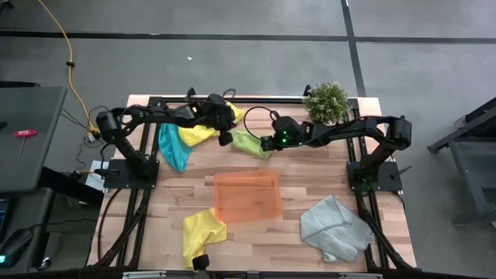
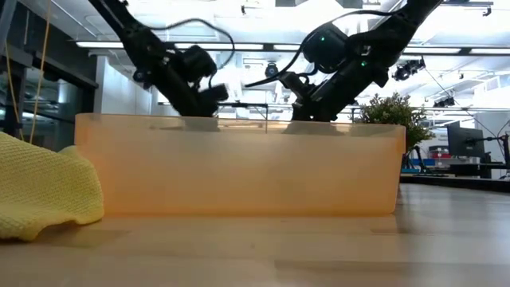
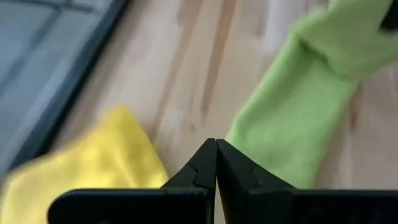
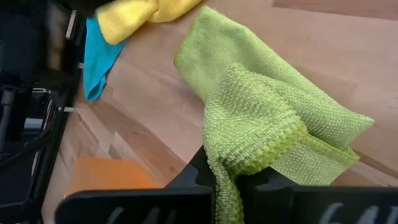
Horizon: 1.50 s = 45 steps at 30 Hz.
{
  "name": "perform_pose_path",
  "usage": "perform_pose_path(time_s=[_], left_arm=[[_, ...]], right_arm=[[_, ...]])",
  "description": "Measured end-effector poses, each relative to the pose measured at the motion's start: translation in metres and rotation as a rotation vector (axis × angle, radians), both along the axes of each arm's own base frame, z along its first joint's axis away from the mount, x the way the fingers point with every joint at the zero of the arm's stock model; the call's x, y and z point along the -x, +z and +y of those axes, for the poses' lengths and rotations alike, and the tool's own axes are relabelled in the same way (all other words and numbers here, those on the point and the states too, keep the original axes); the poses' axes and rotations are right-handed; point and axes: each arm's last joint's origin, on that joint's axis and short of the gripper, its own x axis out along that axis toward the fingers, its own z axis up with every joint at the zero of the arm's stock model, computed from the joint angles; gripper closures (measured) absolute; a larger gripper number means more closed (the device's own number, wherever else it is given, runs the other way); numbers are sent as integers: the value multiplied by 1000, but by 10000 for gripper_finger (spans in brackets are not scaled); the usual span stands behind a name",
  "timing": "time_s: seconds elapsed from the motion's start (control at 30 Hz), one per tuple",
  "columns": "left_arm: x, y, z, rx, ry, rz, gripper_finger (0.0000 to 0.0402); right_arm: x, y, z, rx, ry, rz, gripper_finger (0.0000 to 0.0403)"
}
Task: Fold microfiber towels
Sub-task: Fold the green towel
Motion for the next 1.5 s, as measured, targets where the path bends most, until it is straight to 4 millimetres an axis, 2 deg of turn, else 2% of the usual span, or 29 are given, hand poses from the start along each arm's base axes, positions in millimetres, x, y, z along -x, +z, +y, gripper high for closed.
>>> perform_pose_path(time_s=[0.27,0.37,0.63,0.77,0.87,1.03,1.2,1.5], left_arm=[[-10,-43,-7,92,-4,126,401],[-15,-52,-12,127,4,140,402],[-37,-55,-42,209,10,90,402],[-47,-54,-57,181,-1,79,402],[-49,-54,-60,140,35,81,401],[-46,-54,-53,134,76,85,402],[-41,-52,-47,161,112,79,402],[-40,-49,-46,142,40,78,402]], right_arm=[[0,0,0,-2,-1,-1,403],[0,0,0,-8,6,-4,403],[0,1,2,-56,58,-17,403],[-1,1,3,-97,28,-22,403],[-2,1,7,-109,20,-27,403],[-7,4,17,-91,52,-59,396],[-7,4,17,-77,29,-63,356],[-17,20,13,-75,-17,-258,213]])
